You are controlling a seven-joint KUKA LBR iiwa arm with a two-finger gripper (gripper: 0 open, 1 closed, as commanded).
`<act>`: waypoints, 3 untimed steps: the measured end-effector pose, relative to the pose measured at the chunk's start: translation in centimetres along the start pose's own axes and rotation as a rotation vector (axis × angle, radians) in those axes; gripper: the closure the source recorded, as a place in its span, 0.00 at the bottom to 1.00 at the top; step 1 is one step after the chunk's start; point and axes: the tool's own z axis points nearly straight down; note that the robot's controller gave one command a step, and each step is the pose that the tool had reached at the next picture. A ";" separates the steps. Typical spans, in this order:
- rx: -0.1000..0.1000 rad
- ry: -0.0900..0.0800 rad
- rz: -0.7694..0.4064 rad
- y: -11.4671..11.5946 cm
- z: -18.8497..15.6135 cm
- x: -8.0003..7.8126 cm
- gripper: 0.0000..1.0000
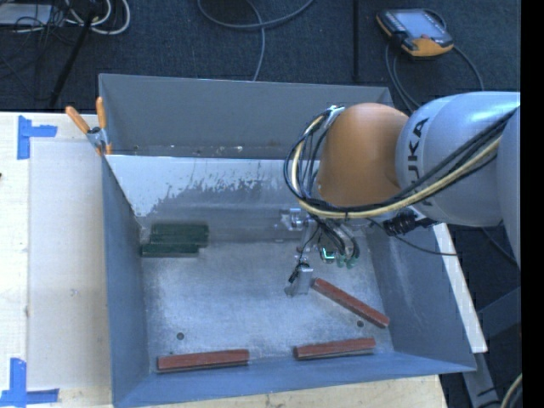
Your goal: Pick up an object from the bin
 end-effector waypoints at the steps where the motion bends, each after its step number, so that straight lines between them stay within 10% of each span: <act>1: -0.001 -0.007 0.001 0.0 -0.4 -0.2 0.00; 3: 0.003 -0.010 -0.032 -7.2 2.0 0.1 0.00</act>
Offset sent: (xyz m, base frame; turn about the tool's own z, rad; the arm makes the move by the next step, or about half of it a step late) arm -0.0247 -0.0727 -0.0040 -0.0189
